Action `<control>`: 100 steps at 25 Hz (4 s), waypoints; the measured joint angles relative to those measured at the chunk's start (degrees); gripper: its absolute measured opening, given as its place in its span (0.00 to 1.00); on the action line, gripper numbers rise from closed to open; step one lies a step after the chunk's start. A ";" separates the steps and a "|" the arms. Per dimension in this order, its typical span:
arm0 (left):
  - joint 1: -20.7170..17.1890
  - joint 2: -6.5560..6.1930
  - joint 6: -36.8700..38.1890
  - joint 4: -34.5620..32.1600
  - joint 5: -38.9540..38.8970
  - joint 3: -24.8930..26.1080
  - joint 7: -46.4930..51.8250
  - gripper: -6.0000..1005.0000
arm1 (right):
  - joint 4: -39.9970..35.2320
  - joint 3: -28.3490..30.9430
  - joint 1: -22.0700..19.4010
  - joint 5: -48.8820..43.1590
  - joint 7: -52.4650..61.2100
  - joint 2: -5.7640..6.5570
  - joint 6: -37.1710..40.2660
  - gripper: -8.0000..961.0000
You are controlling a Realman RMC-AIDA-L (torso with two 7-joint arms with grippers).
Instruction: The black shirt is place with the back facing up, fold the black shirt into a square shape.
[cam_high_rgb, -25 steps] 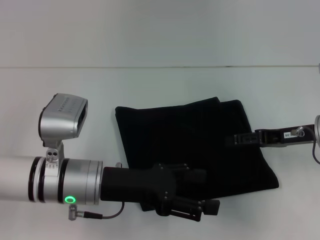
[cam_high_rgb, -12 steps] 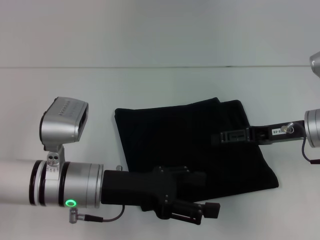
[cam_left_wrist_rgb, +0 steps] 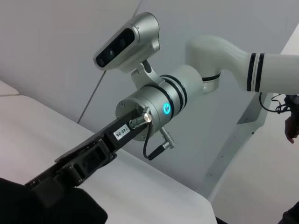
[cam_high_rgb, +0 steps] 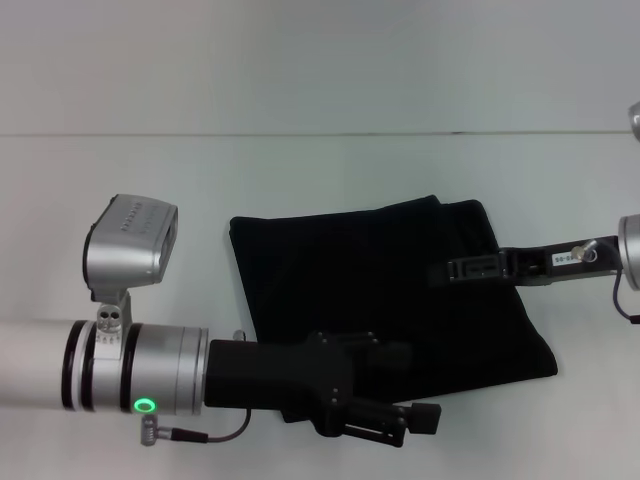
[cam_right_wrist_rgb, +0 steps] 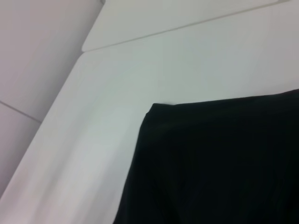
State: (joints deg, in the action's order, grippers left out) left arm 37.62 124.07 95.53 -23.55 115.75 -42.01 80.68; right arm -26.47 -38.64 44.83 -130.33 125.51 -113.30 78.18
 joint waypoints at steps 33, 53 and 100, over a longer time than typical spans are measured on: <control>1.56 0.21 -2.68 2.15 -0.53 -1.58 0.08 0.95 | -2.60 -0.60 1.62 -0.27 1.63 -1.23 3.77 0.85; 1.80 0.22 -3.79 2.99 -0.53 -1.58 0.09 0.95 | -2.53 -3.82 0.12 -0.23 1.08 -2.59 -2.22 0.84; 2.11 0.12 -4.65 2.98 -0.55 -1.58 0.13 0.95 | 1.43 0.18 -2.07 3.18 0.57 -1.56 -6.21 0.62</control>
State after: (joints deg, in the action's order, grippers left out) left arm 39.73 124.19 90.87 -20.57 115.20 -43.59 80.82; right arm -25.05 -38.46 42.76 -127.15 126.09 -114.86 71.96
